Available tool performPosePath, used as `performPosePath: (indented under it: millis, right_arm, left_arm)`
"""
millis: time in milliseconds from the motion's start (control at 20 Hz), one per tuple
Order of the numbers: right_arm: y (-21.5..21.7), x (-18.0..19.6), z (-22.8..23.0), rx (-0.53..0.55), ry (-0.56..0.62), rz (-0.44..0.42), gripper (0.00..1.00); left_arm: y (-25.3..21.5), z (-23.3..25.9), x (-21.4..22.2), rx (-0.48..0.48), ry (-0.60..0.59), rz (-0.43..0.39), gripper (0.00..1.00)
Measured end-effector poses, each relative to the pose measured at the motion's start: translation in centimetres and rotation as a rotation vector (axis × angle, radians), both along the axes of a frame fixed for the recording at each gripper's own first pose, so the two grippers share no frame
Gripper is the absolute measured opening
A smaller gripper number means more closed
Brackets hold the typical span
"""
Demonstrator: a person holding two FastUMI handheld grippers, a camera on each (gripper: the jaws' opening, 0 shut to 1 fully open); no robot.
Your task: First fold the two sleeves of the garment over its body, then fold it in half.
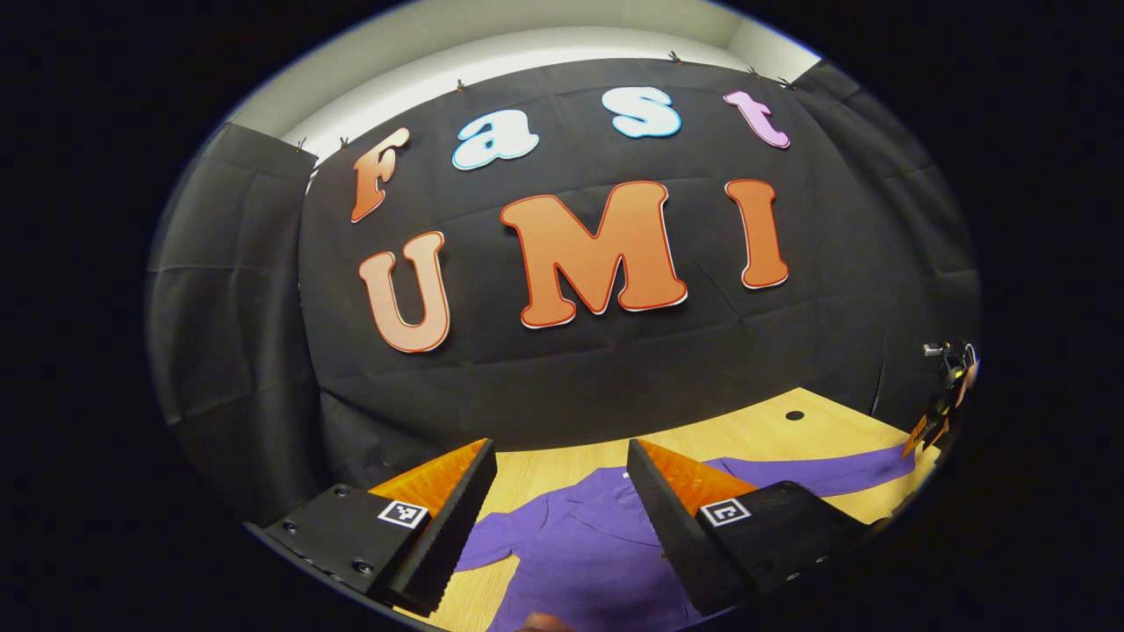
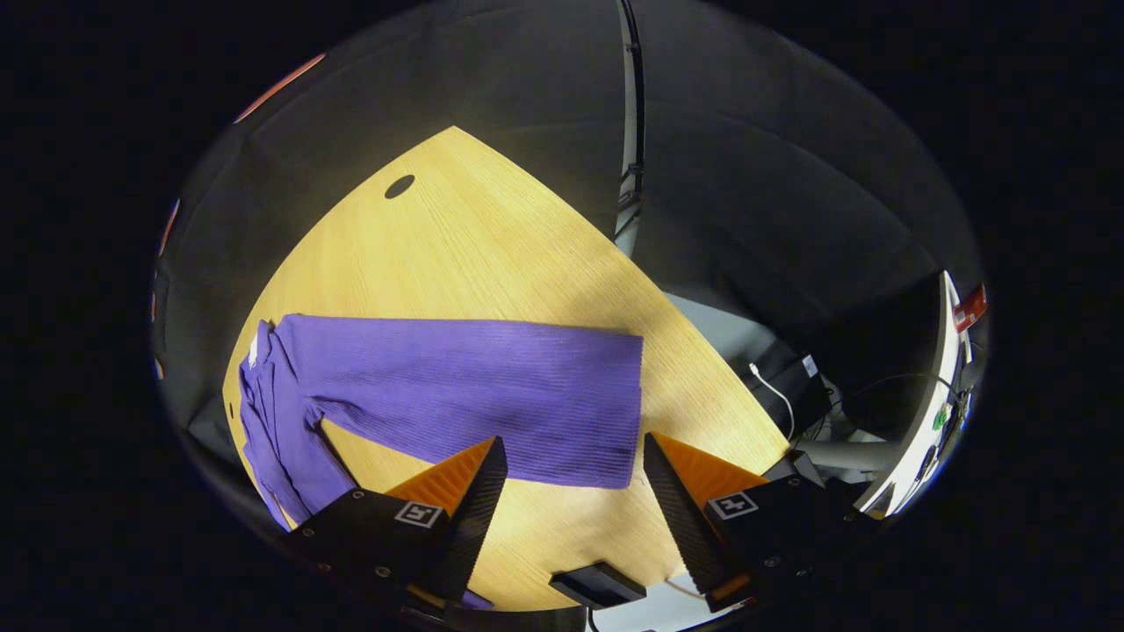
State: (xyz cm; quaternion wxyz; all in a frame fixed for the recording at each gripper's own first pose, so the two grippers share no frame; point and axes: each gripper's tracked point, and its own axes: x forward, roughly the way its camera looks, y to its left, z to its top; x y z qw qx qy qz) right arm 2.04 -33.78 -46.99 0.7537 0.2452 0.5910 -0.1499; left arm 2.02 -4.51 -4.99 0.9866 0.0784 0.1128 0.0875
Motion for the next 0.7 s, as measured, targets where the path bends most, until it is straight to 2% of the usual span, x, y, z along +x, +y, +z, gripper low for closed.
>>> performPosePath:
  millis: [250,450,500,550,650,700]
  right_arm:
    - [-0.7,0.6,-2.5,-0.01,0.063,0.016,0.92]
    - [-1.2,0.8,-3.7,-0.034,0.109,0.017,0.83]
    - [-1.3,0.8,-4.0,-0.043,0.115,0.013,0.66]
    - [-1.3,0.5,-3.9,-0.058,0.133,0.015,0.7]
    - [-1.2,0.7,-4.0,-0.069,0.129,0.024,0.57]
    - [-1.2,1.1,-3.5,-0.071,0.119,0.016,0.19]
  left_arm:
    - [0.0,-0.4,-0.1,0.015,0.019,-0.009,1.0]
    - [0.2,-0.5,-0.1,0.033,0.043,0.007,1.0]
    - [0.3,-0.4,0.0,0.04,0.044,0.014,1.0]
    - [0.3,-0.6,-0.1,0.045,0.05,0.021,1.0]
    - [0.4,-0.6,-0.2,0.046,0.061,0.032,1.0]
    - [0.4,-0.6,-0.1,0.045,0.065,0.035,0.98]
